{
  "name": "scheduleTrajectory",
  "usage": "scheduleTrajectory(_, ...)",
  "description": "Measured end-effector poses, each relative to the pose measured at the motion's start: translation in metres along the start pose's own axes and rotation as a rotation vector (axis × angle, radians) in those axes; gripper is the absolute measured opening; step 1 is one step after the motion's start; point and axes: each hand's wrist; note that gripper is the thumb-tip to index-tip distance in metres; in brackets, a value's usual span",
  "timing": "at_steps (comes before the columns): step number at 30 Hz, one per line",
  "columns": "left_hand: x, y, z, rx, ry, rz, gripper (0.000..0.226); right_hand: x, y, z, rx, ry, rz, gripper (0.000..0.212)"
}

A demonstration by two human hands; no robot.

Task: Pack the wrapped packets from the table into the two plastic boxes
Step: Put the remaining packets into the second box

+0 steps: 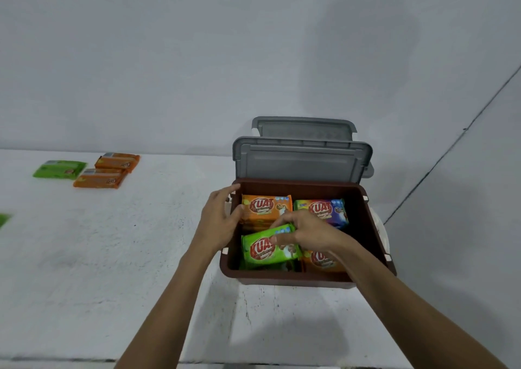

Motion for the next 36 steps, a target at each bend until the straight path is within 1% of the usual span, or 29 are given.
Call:
scheduleTrajectory(2,0.0,0.0,-0.001,-0.018,-0.006,-0.011,0.045,0.001,0.008,0.003,-0.029,0.006,-0.054,0.034)
scheduleTrajectory(4,0.001,-0.001,0.0,-0.027,0.009,0.012,0.046,0.004,0.016,0.005,-0.022,0.003,-0.159,0.035)
scheduleTrajectory(10,0.001,0.001,0.0,-0.034,-0.012,0.001,0.046,0.012,0.032,0.005,0.029,-0.052,-0.652,0.04)
scheduleTrajectory(12,0.0,0.001,0.0,-0.046,-0.012,-0.027,0.046,0.012,0.035,0.004,0.047,-0.064,-0.721,0.04)
scheduleTrajectory(14,-0.003,0.0,-0.001,-0.092,-0.009,-0.069,0.048,0.01,0.035,0.003,0.044,-0.064,-0.775,0.038)
scheduleTrajectory(17,-0.005,-0.004,-0.003,-0.189,-0.064,-0.099,0.058,0.0,0.027,0.006,0.039,-0.067,-0.778,0.036)
scheduleTrajectory(20,-0.009,-0.017,-0.001,-0.289,-0.077,-0.016,0.058,-0.016,0.012,0.012,0.058,-0.083,-0.687,0.033)
scheduleTrajectory(24,-0.031,-0.048,0.012,-0.381,-0.063,0.114,0.058,-0.046,0.002,0.025,0.179,-0.125,-0.645,0.03)
scheduleTrajectory(27,-0.058,-0.086,0.027,-0.364,-0.071,0.176,0.057,-0.077,0.012,0.047,0.265,-0.186,-0.612,0.026)
scheduleTrajectory(29,-0.077,-0.117,0.038,-0.327,-0.078,0.219,0.056,-0.096,0.025,0.072,0.274,-0.227,-0.595,0.025)
scheduleTrajectory(36,-0.158,-0.233,0.074,-0.137,-0.185,0.264,0.053,-0.156,0.101,0.186,0.147,-0.285,-0.615,0.032)
Point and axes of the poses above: each hand's wrist, its own z-axis towards the middle knuckle, its own y-axis out of the palm, x = y × z, and after that the axes turned 13 degrees about -y, right-handed
